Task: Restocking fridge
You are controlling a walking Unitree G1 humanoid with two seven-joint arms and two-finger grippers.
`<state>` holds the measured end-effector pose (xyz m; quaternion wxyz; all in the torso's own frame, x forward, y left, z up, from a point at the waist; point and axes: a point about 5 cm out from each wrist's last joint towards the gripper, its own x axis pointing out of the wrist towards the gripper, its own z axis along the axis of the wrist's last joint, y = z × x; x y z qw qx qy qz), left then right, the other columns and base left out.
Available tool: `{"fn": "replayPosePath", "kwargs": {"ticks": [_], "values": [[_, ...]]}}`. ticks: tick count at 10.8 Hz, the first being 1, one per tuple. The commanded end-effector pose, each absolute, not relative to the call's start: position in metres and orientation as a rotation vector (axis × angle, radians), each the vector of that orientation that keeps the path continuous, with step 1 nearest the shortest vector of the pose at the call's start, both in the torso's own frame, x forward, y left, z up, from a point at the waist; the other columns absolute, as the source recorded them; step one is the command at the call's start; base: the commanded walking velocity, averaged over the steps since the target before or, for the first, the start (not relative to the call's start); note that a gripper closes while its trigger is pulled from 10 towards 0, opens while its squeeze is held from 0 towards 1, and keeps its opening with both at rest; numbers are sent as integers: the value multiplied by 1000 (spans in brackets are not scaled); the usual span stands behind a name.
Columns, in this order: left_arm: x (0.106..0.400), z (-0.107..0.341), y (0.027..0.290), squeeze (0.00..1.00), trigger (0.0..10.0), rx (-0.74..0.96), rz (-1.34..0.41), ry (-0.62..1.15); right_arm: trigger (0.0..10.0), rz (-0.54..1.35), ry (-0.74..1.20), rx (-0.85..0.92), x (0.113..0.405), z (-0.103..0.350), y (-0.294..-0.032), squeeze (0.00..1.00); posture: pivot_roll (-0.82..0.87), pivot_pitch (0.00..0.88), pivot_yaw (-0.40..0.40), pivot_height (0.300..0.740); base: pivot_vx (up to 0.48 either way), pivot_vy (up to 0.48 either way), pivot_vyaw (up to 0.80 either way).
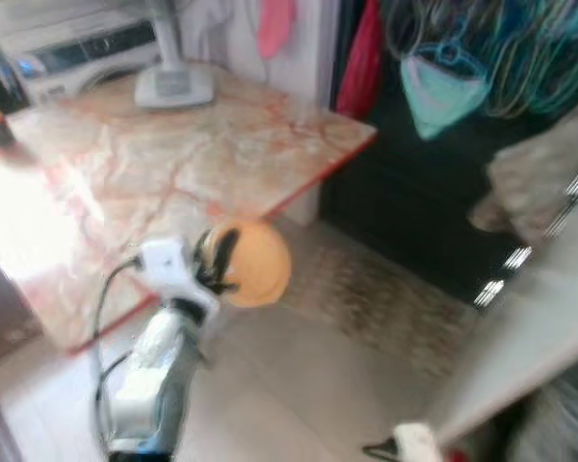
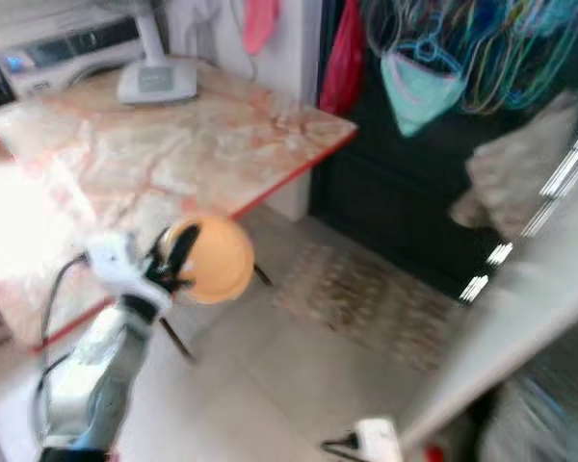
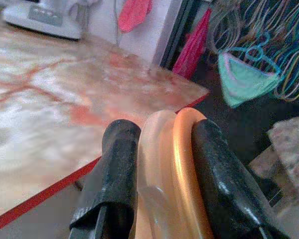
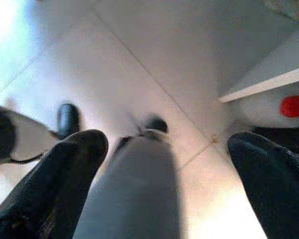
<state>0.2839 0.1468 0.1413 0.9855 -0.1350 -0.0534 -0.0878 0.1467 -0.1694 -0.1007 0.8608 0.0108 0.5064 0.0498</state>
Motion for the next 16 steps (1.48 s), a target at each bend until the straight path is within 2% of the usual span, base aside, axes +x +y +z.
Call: {"fn": "replayPosePath", "kwargs": {"ticks": [1,5,7,8,10,13,16], "values": [[284,136,142,0,10000,-268,-199,-74,10000,95,1057,9,149,-99,-175,0,26,13,23,740,0,0,0],[272,82,160,0,10000,-273,-203,168,10000,94,1062,9,149,-100,-174,0,29,14,25,740,0,0,0],[259,39,185,0,10000,-270,-61,308,10000,99,1067,3,149,-100,-175,0,27,14,25,740,0,0,-781],[248,14,197,0,10000,-371,15,385,10000,100,1068,1,149,-100,-174,0,16,11,27,740,0,0,-775],[230,-21,214,0,10000,-459,169,507,10000,97,1065,1,150,-99,-174,0,18,13,29,740,0,0,-775],[208,-47,245,0,10000,-800,527,491,10000,104,1068,-5,150,-100,-173,0,1,5,31,740,0,0,-775],[195,-60,247,0,10000,-845,607,528,10000,102,1071,-16,150,-100,-174,0,18,5,25,740,0,0,-775]]}}
